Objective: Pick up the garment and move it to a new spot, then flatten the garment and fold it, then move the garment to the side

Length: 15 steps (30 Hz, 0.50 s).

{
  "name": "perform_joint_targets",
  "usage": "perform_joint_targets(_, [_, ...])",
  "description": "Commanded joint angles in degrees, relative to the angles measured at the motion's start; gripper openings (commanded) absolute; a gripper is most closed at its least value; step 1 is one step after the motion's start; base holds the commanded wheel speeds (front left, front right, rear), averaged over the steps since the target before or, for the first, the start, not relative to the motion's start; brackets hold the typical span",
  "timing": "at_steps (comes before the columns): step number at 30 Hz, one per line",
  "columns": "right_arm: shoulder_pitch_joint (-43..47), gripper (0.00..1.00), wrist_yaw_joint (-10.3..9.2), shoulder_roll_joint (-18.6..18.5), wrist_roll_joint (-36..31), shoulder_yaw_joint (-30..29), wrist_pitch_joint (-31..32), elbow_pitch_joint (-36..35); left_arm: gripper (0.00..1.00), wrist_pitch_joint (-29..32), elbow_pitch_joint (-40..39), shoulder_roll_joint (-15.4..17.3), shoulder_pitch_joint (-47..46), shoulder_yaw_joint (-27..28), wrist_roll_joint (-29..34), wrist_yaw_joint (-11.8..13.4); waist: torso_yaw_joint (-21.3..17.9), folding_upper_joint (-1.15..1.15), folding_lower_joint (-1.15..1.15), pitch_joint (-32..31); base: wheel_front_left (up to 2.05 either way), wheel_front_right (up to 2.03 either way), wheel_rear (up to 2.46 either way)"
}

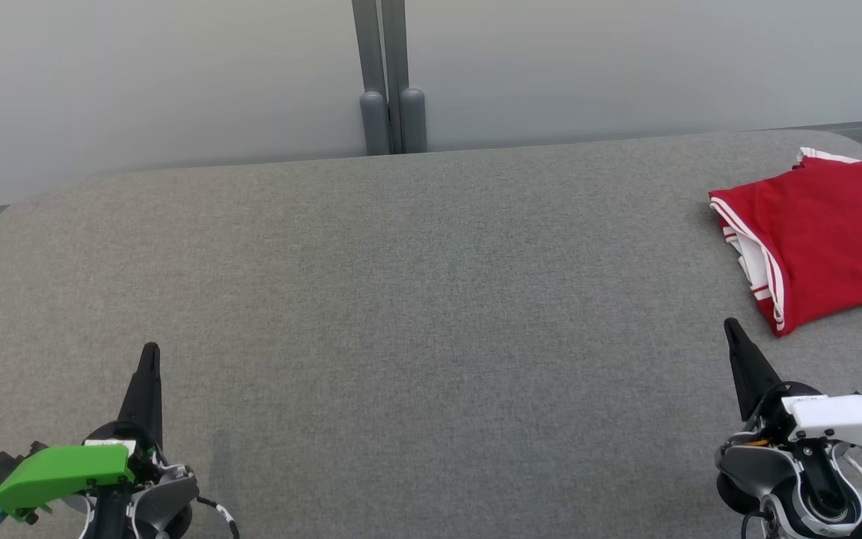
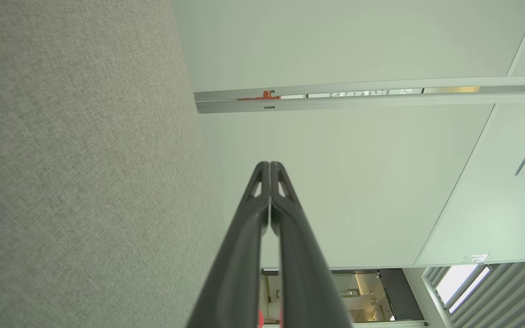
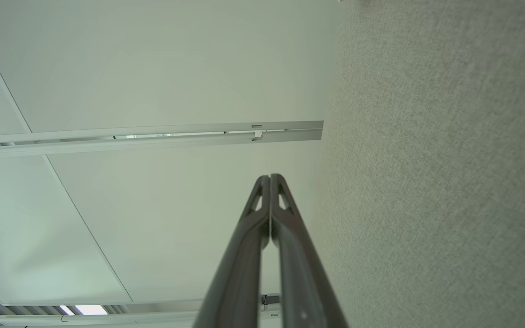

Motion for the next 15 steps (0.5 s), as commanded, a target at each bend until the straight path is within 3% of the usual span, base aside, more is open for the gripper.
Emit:
perform_joint_targets(1, [0.5,0.0,0.01,-0.1,0.3,-0.1,0.2,-0.3,0.0,0.2,-0.1,0.0,-0.6,0.2,0.0,-0.3,0.0,0.0,0.0,0.0,0.0,0.0,0.0])
perform_joint_targets(15, [0.5,0.0,0.01,-0.1,0.3,-0.1,0.2,-0.3,0.0,0.2,-0.1,0.0,-0.6,0.1,0.0,-0.3,0.0,0.0,0.0,0.0,0.0,0.0,0.0])
